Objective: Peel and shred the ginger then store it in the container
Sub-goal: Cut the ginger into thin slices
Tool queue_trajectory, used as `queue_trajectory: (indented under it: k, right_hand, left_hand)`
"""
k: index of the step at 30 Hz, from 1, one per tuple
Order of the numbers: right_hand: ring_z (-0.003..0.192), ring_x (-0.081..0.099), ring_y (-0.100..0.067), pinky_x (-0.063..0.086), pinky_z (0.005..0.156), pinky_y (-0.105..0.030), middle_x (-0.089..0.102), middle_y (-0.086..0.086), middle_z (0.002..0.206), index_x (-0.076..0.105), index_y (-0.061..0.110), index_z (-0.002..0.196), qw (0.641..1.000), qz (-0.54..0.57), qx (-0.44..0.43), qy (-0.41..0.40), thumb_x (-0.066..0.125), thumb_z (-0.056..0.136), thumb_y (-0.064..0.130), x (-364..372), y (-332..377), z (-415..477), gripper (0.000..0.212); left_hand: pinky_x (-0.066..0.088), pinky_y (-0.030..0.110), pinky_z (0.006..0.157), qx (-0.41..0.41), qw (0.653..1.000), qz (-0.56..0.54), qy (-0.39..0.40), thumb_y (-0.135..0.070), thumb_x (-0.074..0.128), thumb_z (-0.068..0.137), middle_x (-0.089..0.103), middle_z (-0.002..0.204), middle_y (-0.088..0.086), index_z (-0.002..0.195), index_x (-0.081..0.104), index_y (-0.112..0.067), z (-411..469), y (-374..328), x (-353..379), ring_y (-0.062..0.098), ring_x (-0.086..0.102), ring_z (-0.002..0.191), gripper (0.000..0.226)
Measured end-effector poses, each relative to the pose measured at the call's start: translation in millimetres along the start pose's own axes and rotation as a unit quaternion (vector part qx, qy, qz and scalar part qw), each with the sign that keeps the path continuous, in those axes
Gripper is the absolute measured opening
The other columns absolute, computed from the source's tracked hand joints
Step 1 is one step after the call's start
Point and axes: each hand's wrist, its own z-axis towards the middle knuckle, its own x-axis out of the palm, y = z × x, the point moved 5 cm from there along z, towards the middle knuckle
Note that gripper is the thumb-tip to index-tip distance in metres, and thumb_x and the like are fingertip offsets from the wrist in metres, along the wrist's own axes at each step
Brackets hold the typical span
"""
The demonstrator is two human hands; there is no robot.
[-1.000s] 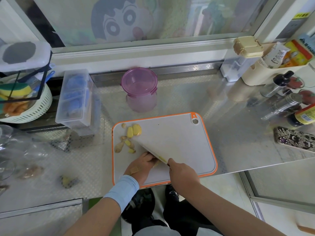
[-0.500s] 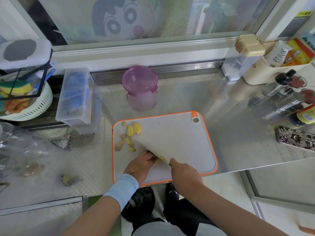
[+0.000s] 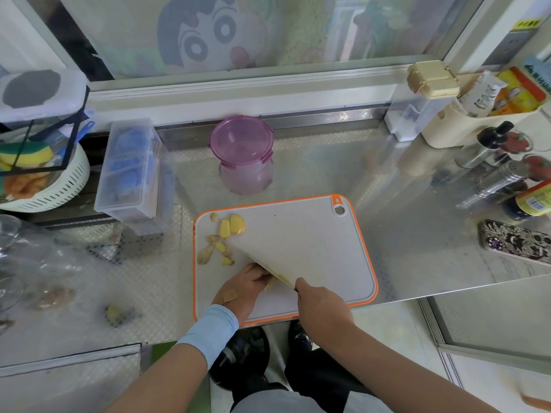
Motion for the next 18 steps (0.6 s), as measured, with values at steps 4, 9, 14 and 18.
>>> queue_trajectory:
  k: [4,9,14,18]
  right_hand:
    - [0.057,0.045,-0.022,0.034,0.047,-0.03,0.044,-0.002,0.069,0.028,0.022,0.098,1.0,0.002,0.003,0.005,0.042,0.09,-0.001,0.7,0.2,3.0,0.028]
    - [0.058,0.044,-0.024,0.035,0.052,-0.03,0.041,-0.001,0.068,0.03,0.02,0.097,1.0,0.015,-0.008,0.0,0.04,0.091,0.0,-4.1,15.7,18.2,0.023]
    - [0.058,0.044,-0.024,0.03,0.046,-0.03,0.043,-0.002,0.069,0.031,0.021,0.096,0.999,0.034,-0.008,-0.005,0.038,0.094,0.003,-5.3,16.7,18.3,0.019]
    - [0.054,0.039,-0.018,0.027,0.044,-0.03,0.044,-0.002,0.069,0.03,0.021,0.098,1.0,0.021,-0.01,0.002,0.038,0.093,0.001,-7.1,10.4,7.1,0.022]
  left_hand:
    - [0.038,0.018,0.094,0.025,1.0,0.012,-0.011,-0.028,0.046,0.101,0.05,0.13,-0.018,0.125,0.062,-0.032,1.0,0.5,1.9,0.0,0.047,0.117,0.029]
    - [0.037,0.007,0.085,0.08,0.992,0.082,-0.044,-0.035,0.049,0.099,0.055,0.124,-0.019,0.12,0.065,-0.034,0.4,-4.5,1.3,-0.004,0.051,0.11,0.026]
    - [0.034,0.001,0.082,0.083,0.991,0.098,-0.049,-0.036,0.05,0.098,0.054,0.122,-0.025,0.116,0.066,-0.039,0.0,-4.1,0.3,-0.017,0.048,0.103,0.024]
    - [0.049,0.03,0.096,0.092,0.991,0.099,0.009,0.002,0.071,0.079,0.06,0.126,-0.001,0.123,0.065,-0.013,0.0,9.4,7.4,0.009,0.038,0.116,0.047]
